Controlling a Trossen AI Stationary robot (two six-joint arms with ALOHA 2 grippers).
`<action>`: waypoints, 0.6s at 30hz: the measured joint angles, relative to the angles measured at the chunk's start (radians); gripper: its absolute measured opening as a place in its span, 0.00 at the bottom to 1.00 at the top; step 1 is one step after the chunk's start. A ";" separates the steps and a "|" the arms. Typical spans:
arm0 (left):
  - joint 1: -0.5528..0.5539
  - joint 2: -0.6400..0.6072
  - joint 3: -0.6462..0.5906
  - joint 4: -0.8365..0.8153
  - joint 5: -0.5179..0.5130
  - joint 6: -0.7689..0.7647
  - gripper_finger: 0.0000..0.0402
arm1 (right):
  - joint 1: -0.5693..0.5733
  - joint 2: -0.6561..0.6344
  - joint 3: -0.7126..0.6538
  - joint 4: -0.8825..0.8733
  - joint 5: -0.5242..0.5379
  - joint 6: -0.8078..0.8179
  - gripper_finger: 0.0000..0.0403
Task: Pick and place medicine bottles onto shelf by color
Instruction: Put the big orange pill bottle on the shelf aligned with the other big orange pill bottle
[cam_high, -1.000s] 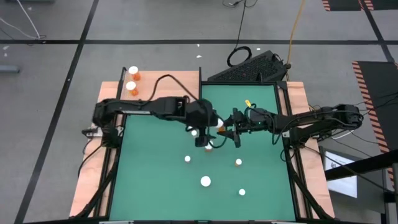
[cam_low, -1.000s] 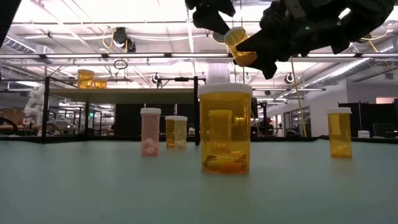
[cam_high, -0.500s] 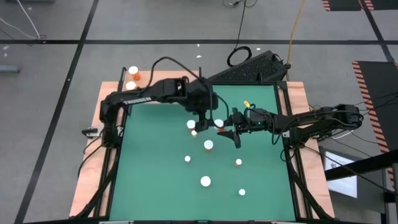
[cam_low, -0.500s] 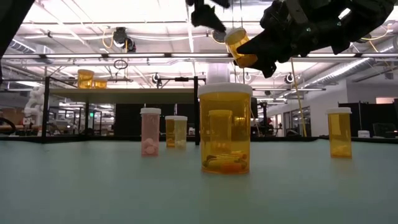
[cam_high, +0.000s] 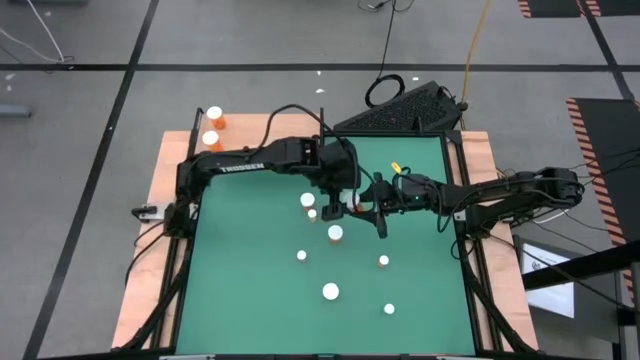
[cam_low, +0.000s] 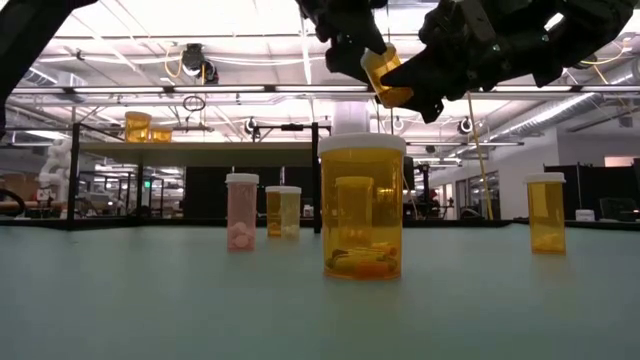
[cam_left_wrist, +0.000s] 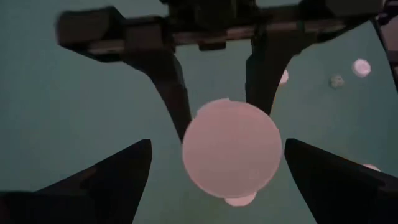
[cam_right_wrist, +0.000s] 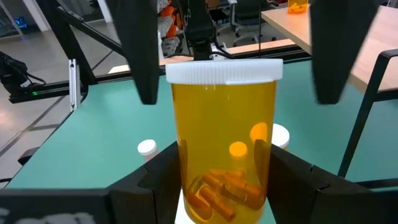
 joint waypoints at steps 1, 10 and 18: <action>0.002 0.000 0.000 0.007 -0.007 -0.002 0.91 | 0.000 0.000 0.000 -0.001 0.000 0.000 0.46; 0.012 0.000 0.000 0.017 -0.012 -0.042 0.85 | -0.001 0.000 0.000 -0.006 0.004 0.000 0.46; 0.010 0.000 0.000 0.019 0.039 -0.044 0.64 | 0.000 0.000 0.000 -0.005 0.002 0.000 0.46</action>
